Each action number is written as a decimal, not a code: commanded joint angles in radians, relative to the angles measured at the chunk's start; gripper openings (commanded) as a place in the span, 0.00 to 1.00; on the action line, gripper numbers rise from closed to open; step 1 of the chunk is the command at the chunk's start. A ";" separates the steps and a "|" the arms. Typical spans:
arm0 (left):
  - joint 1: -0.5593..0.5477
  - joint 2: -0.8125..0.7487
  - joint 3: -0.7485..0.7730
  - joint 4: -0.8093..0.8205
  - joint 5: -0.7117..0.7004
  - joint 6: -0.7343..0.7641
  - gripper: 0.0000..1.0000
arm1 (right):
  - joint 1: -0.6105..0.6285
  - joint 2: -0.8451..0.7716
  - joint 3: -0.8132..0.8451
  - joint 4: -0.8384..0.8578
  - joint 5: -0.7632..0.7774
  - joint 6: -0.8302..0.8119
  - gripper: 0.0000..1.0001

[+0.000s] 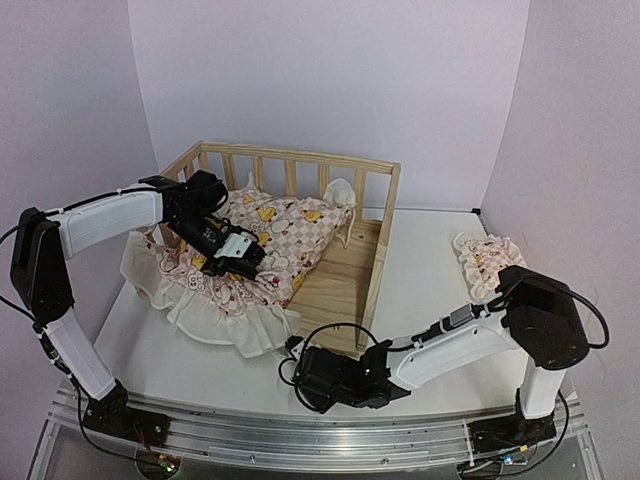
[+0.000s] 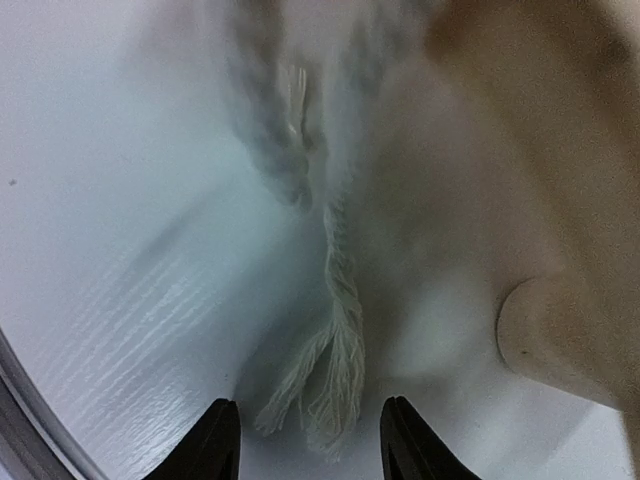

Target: Set up the pet bed

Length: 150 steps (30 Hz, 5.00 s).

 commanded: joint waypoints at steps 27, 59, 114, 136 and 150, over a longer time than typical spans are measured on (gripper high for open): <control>-0.199 0.073 0.155 0.179 0.286 -0.357 0.00 | 0.006 -0.525 0.314 -0.511 0.126 -0.160 0.00; -0.364 0.070 0.055 0.804 0.058 -1.340 0.42 | -0.183 -0.606 0.314 -0.501 0.107 -0.128 0.00; -0.457 0.301 0.312 0.669 -0.260 -0.899 0.00 | -0.860 -0.831 -0.146 -0.186 -0.871 0.264 0.48; -0.528 0.261 0.283 0.812 -0.569 -1.213 0.00 | -0.860 -0.705 -0.290 0.258 -0.959 0.563 0.45; -0.580 0.236 0.211 0.899 -0.400 -1.356 0.00 | -0.860 -0.646 -0.297 0.398 -1.070 0.590 0.49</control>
